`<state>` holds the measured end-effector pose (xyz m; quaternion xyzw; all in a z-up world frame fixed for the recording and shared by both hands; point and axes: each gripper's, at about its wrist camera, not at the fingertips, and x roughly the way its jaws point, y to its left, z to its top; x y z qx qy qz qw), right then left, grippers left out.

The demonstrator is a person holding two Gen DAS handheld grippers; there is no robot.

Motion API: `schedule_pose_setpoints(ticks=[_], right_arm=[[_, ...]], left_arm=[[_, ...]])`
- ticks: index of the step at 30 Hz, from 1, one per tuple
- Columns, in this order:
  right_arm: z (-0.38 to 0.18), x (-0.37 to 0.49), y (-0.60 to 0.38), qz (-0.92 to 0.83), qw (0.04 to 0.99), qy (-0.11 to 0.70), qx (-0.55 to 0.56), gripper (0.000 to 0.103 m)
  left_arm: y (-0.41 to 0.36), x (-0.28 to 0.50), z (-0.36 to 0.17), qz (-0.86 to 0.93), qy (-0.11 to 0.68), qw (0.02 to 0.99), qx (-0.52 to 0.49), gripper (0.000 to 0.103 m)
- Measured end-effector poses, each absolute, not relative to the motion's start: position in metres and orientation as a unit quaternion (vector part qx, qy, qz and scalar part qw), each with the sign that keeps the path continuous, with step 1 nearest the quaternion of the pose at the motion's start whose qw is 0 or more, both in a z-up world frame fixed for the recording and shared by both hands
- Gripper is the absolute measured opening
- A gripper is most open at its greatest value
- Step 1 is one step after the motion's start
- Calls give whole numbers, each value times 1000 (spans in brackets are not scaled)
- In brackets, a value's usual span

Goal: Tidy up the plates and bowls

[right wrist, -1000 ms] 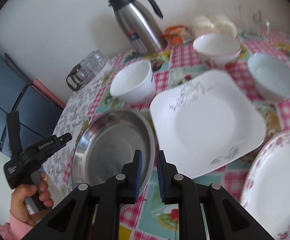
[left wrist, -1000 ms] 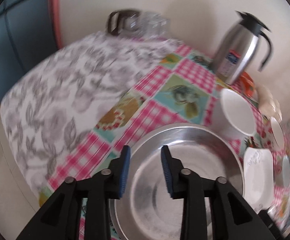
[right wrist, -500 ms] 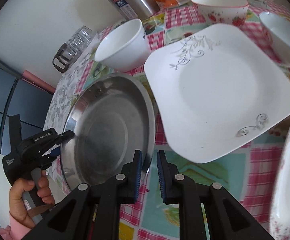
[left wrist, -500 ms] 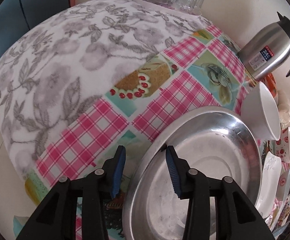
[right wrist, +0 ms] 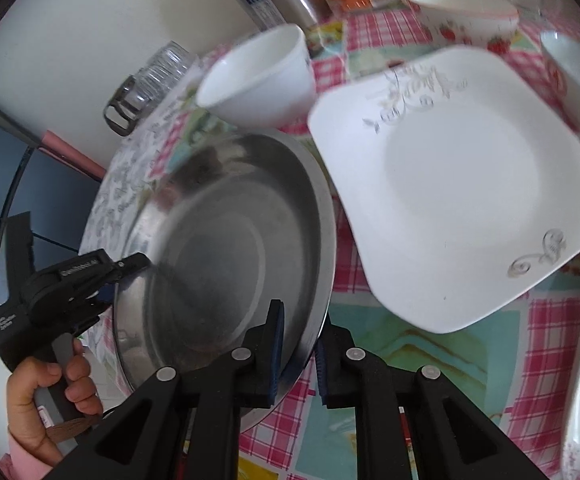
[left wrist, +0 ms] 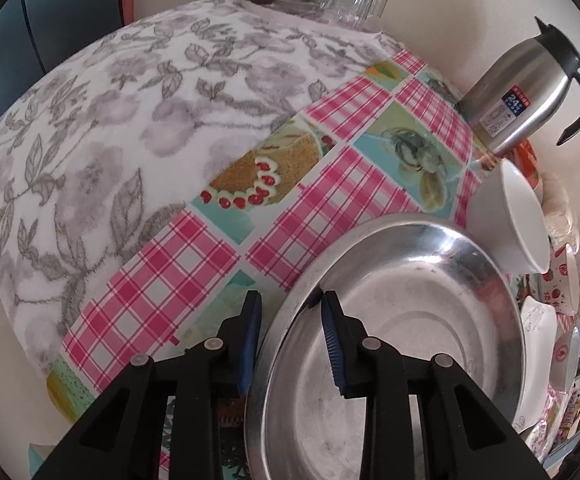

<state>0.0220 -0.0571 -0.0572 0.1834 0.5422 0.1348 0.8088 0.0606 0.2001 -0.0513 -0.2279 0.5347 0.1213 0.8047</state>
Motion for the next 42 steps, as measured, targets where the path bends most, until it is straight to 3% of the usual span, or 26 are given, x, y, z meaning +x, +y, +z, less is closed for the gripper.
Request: schedule_pose_setpoints(ticks=[23,42], right_arm=[[0,5,-78,152,852,468,180,16],[-3,5,-202,46,860,441,254,18]], left_arm=[[171,42,29,83,426,877,-208,29],[25,75,30,-29,464,879,-104,29]])
